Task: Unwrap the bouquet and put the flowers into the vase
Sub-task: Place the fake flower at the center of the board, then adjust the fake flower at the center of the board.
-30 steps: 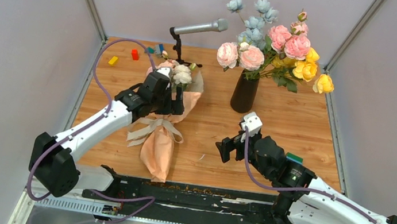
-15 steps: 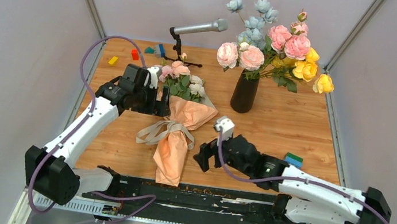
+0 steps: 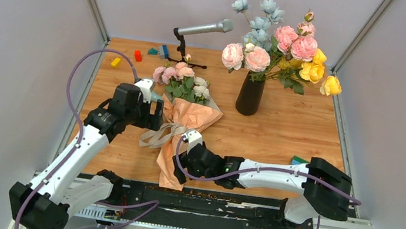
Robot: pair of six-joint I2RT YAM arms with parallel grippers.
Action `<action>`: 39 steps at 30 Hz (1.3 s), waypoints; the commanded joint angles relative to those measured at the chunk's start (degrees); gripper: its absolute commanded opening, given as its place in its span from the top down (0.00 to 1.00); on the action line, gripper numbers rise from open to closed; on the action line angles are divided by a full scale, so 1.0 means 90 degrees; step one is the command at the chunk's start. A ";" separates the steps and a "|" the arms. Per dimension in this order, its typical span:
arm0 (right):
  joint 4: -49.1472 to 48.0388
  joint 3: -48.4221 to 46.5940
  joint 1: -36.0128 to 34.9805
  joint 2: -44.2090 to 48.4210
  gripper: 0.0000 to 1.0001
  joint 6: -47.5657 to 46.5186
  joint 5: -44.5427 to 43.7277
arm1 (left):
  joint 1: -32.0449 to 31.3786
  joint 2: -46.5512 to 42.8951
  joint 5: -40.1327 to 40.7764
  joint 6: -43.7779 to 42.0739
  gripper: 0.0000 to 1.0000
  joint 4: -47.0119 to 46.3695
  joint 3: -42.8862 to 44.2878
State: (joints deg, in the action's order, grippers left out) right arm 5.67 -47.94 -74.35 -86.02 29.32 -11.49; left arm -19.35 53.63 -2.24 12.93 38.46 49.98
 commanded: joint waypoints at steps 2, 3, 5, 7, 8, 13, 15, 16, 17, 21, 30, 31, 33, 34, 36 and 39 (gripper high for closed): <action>-0.0191 -0.0188 -0.0047 -0.0327 0.21 0.0823 -0.0358 | -0.0008 0.0193 -0.0014 -0.0002 0.00 -0.0389 -0.0057; -0.0230 -0.0201 -0.0057 -0.0405 0.23 0.0895 -0.0415 | -0.0008 0.0203 0.0010 -0.0021 0.00 -0.0360 -0.0036; -0.0323 -0.0267 -0.0069 -0.0598 0.27 0.0985 -0.0467 | -0.0008 0.0162 0.0116 -0.0075 0.00 -0.0356 -0.0044; -0.0525 -0.0288 -0.0079 -0.0772 0.33 0.1044 -0.0442 | -0.0008 0.0111 0.0212 -0.0137 0.00 -0.0332 -0.0095; -0.0566 -0.0283 -0.0080 -0.0828 0.34 0.1076 -0.0433 | -0.0008 0.0103 0.0220 -0.0196 0.00 -0.0315 -0.0128; -0.0764 -0.0186 -0.0079 -0.0902 0.50 0.0991 -0.0480 | -0.0008 0.0253 0.0518 -0.0298 0.00 -0.0221 -0.0113; -0.0712 -0.0113 -0.0074 -0.0853 0.65 0.0908 -0.0624 | -0.0008 0.0315 0.0484 -0.0303 0.00 -0.0217 -0.0096; -0.0666 -0.0095 -0.0070 -0.0837 0.73 0.0853 -0.0707 | -0.0008 0.0328 0.0474 -0.0308 0.00 -0.0214 -0.0095; -0.0654 -0.0081 -0.0072 -0.0812 0.82 0.0776 -0.0815 | -0.0008 0.0342 0.0383 -0.0349 0.00 -0.0236 -0.0099; -0.0349 -0.0059 -0.0056 -0.0734 1.00 0.0342 -0.1284 | -0.0008 0.0285 -0.0419 -0.0383 0.00 -0.0391 -0.0163; -0.0324 0.0231 0.0558 -0.0245 1.00 -0.0921 -0.1194 | -0.0025 -0.0017 -0.1625 0.0894 0.00 -0.1174 -0.0875; -0.0336 0.0288 0.0688 -0.0171 1.00 -0.0975 -0.1114 | -0.0036 -0.0048 -0.1714 0.1042 0.00 -0.1322 -0.0992; -0.0402 0.0465 0.1016 -0.0032 1.00 -0.0992 -0.0854 | -0.0078 -0.0140 -0.1803 0.1371 0.01 -0.1803 -0.1367; -0.0447 0.0547 0.1156 0.0038 1.00 -0.0992 -0.0706 | -0.0104 -0.0192 -0.1770 0.1533 0.01 -0.1890 -0.1560; -0.0526 0.0697 0.1400 0.0206 0.95 -0.1013 -0.0423 | -0.0114 -0.0265 -0.1722 0.1659 0.01 -0.2053 -0.1783; -0.0551 0.0865 0.1529 0.0534 0.79 -0.1060 -0.0242 | -0.0124 -0.0412 -0.1454 0.1686 0.01 -0.2225 -0.2018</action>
State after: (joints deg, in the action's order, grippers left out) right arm 3.90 -41.50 -62.11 -85.82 21.85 -16.05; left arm -20.21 52.38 -15.79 24.40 24.91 33.32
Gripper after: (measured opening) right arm 0.122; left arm 0.996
